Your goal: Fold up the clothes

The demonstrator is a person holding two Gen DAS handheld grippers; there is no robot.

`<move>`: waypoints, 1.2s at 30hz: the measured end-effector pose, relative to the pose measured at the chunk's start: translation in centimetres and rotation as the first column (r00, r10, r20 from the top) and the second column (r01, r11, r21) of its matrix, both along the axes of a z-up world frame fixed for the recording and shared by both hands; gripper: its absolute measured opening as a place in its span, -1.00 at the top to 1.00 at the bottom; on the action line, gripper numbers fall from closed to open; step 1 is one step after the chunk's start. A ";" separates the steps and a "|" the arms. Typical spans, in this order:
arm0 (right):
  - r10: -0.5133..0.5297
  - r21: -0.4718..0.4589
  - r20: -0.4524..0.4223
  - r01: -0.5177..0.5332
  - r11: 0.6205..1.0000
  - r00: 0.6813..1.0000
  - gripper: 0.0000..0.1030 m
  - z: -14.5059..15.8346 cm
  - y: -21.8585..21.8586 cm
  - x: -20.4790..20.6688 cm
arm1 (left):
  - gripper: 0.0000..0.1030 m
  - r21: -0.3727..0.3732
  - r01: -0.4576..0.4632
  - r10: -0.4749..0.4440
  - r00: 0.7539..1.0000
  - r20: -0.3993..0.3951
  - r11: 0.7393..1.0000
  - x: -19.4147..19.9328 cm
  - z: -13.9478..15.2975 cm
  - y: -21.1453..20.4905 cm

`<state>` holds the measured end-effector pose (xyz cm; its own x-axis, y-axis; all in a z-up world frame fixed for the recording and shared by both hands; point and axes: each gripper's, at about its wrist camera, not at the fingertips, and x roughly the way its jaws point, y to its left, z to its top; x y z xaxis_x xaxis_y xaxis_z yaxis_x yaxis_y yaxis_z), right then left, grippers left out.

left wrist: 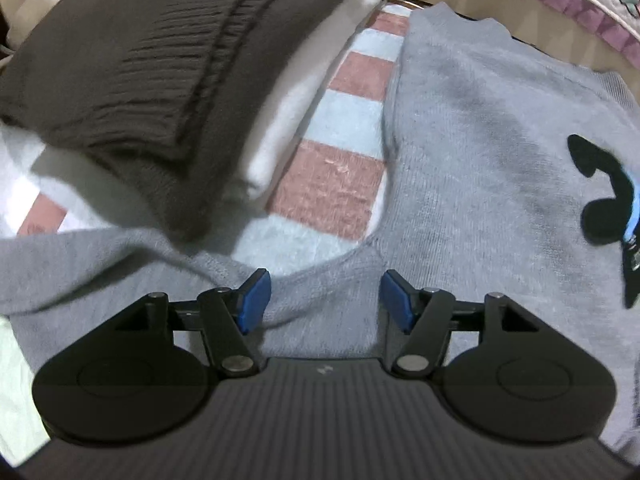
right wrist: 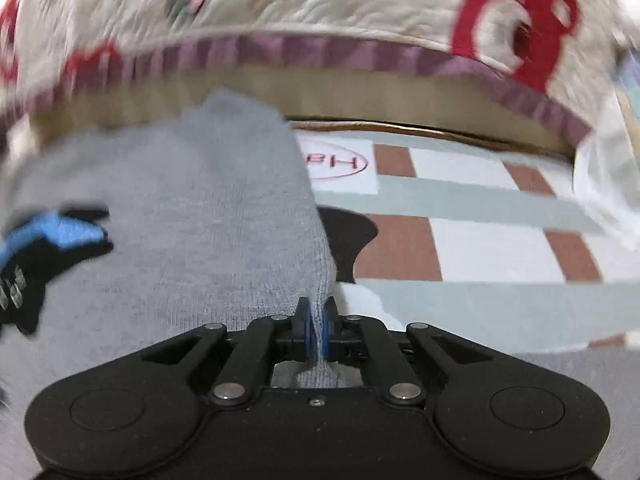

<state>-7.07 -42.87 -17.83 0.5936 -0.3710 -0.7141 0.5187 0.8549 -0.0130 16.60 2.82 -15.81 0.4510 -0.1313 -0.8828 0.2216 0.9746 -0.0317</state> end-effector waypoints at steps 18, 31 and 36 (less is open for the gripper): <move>-0.122 0.239 0.237 0.064 0.969 0.964 0.88 1.6 -1.6 -4.7 | 0.75 0.082 0.064 -0.078 0.981 0.178 0.995 -1.0 0.6 -2.5; 0.498 0.396 0.360 -0.612 0.684 0.789 0.41 8.5 13.6 -4.4 | -0.45 -0.241 0.553 -0.542 0.832 0.116 0.798 -12.7 5.5 -5.8; 0.651 0.340 0.214 -0.681 0.649 0.728 0.40 7.1 17.8 -2.8 | -0.52 -0.138 0.774 -0.767 0.632 0.108 0.618 -18.9 4.0 -8.2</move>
